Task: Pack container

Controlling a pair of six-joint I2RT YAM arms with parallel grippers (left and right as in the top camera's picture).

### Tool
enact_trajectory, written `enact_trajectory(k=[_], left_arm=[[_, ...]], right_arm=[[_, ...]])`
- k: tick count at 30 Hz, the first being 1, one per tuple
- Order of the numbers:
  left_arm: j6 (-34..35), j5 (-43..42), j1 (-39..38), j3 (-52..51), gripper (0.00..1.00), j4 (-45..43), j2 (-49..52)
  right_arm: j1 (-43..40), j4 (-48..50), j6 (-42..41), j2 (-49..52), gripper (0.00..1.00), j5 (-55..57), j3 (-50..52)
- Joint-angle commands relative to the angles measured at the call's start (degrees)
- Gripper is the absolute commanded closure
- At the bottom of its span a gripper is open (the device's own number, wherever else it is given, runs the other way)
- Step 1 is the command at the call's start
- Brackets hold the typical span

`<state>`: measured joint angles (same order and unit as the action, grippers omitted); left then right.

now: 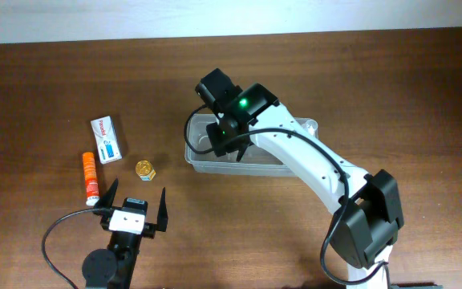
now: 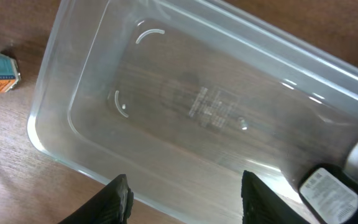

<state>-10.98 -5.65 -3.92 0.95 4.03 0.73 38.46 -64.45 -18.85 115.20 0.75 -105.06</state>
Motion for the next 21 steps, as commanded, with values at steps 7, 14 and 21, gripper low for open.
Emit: enact_trajectory(k=[7,14,21], left_arm=[[-0.9,-0.6,0.3,-0.4,0.01,-0.1,-0.4],[-0.9,-0.6,0.3,-0.4,0.01,-0.1,-0.4],[-0.9,-0.6,0.3,-0.4,0.01,-0.1,-0.4]], right_arm=[[1.7,1.9,-0.7,0.7,0.5,-1.0,4.7],[1.7,1.8,-0.7,0.7,0.5,-2.4,4.9],[1.8,1.0,-0.7,0.7,0.5,-3.2,5.0]])
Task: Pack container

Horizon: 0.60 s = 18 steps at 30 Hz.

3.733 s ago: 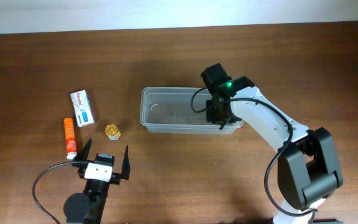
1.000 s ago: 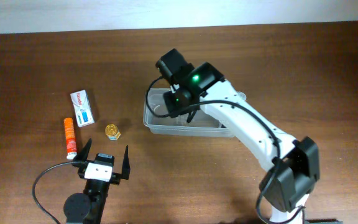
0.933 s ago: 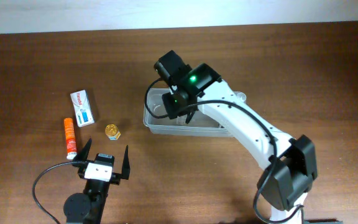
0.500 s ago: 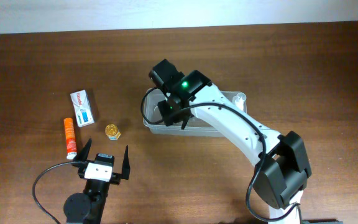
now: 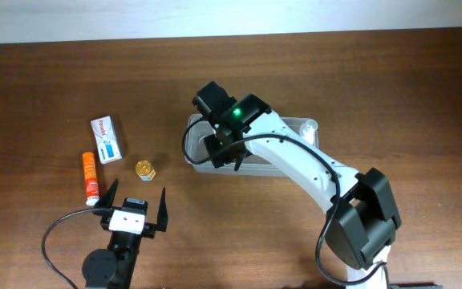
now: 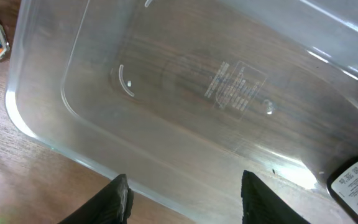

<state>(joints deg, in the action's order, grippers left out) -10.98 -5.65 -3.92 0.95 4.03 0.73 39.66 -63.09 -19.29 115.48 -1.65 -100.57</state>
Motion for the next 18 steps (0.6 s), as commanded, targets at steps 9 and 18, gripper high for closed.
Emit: enact_trajectory(k=[9,18], left_arm=[[-0.9,-0.6,0.3,-0.4,0.01,-0.1,-0.4],[-0.9,-0.6,0.3,-0.4,0.01,-0.1,-0.4]], right_arm=[[1.2,-0.2,-0.3,0.4,0.5,-0.8,2.6],[1.2,-0.2,-0.3,0.4,0.5,-1.1,2.6]])
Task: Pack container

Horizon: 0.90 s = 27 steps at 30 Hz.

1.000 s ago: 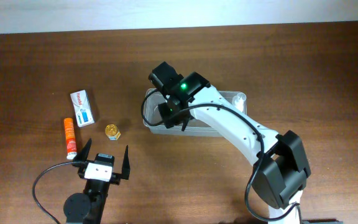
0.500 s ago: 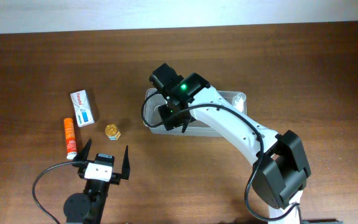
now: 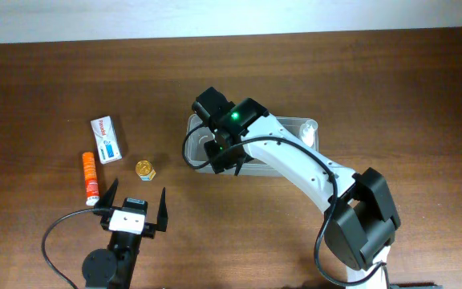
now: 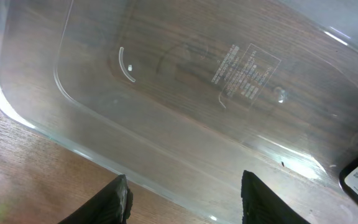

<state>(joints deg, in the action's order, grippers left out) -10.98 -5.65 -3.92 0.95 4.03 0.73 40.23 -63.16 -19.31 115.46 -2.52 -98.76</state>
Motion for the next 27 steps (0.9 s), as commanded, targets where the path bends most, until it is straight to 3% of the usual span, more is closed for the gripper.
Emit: enact_trajectory(k=[1,27], left_arm=[[-0.9,-0.6,0.3,-0.4,0.01,-0.1,-0.4],[-0.9,-0.6,0.3,-0.4,0.01,-0.1,-0.4]], right_arm=[[0.6,-0.2,-0.3,0.4,0.5,-0.6,0.7],[2.1,-2.0,-0.2,0.4,0.5,0.5,-0.6]])
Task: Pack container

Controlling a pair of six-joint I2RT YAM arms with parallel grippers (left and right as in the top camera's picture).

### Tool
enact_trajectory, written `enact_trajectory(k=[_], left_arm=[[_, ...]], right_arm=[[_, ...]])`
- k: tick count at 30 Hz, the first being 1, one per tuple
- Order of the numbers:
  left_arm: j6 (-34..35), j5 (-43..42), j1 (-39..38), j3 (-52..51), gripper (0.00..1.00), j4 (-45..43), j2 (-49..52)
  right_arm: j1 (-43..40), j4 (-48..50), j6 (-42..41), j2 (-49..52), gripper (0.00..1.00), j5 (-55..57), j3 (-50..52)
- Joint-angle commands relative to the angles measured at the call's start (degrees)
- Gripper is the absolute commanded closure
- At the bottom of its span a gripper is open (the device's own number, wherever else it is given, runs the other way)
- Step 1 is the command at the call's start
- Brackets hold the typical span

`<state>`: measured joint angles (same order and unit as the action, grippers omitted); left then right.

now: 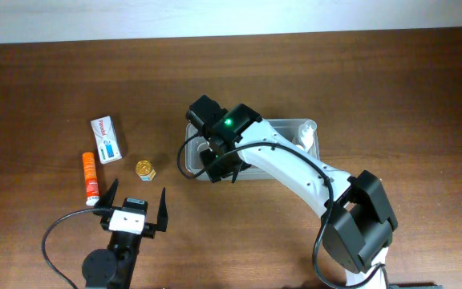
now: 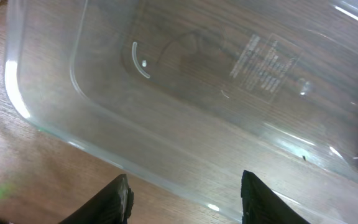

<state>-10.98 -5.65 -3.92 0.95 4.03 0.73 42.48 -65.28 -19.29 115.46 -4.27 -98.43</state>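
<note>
A clear plastic container [image 1: 295, 164] sits mid-table; the right wrist view looks down into its empty left half [image 2: 191, 87]. A small white bottle [image 1: 306, 131] lies at its far right end. My right gripper [image 1: 217, 168] hangs open over the container's near-left rim [image 2: 104, 158], nothing between its fingers [image 2: 118, 199]. At the table's left lie a white-and-blue box [image 1: 106, 139], an orange tube [image 1: 90, 177] and a small gold-wrapped item [image 1: 144, 169]. My left gripper [image 1: 135, 210] stands open near the front edge, empty.
Dark wooden table [image 1: 391, 88] with a pale wall strip along its far edge. The right arm's white links [image 1: 311, 172] stretch across the container toward its base at front right. A black cable [image 1: 54, 233] loops beside the left arm.
My right gripper has shifted a little toward the near-left, so the container's near rim sits higher in the wrist view and the labelled item at its right has nearly left the frame.
My right gripper stood open over the container's left half with a labelled item at the right of its view. At each later moment it was further toward the near-left corner, still open and empty. The left arm and the loose items stayed put.
</note>
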Motion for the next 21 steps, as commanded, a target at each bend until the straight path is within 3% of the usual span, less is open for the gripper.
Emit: enact_trajectory(k=[1,5,14,20,21], left_arm=[[-0.9,-0.6,0.3,-0.4,0.01,-0.1,-0.4],[-0.9,-0.6,0.3,-0.4,0.0,-0.1,-0.4],[-0.9,-0.6,0.3,-0.4,0.01,-0.1,-0.4],[-0.9,-0.6,0.3,-0.4,0.01,-0.1,-0.4],[-0.9,-0.6,0.3,-0.4,0.01,-0.1,-0.4]], right_arm=[[-0.4,0.1,-0.2,0.4,0.5,2.4,-1.8],[-2.8,-2.0,2.2,-0.6,0.49,2.5,-8.0],[-16.3,-16.2,4.3,-1.6,0.37,5.2,-31.0],[-30.7,-22.7,4.3,-1.6,0.12,6.5,-37.2],[-33.4,-23.4,4.3,-1.6,0.02,6.5,-37.2]])
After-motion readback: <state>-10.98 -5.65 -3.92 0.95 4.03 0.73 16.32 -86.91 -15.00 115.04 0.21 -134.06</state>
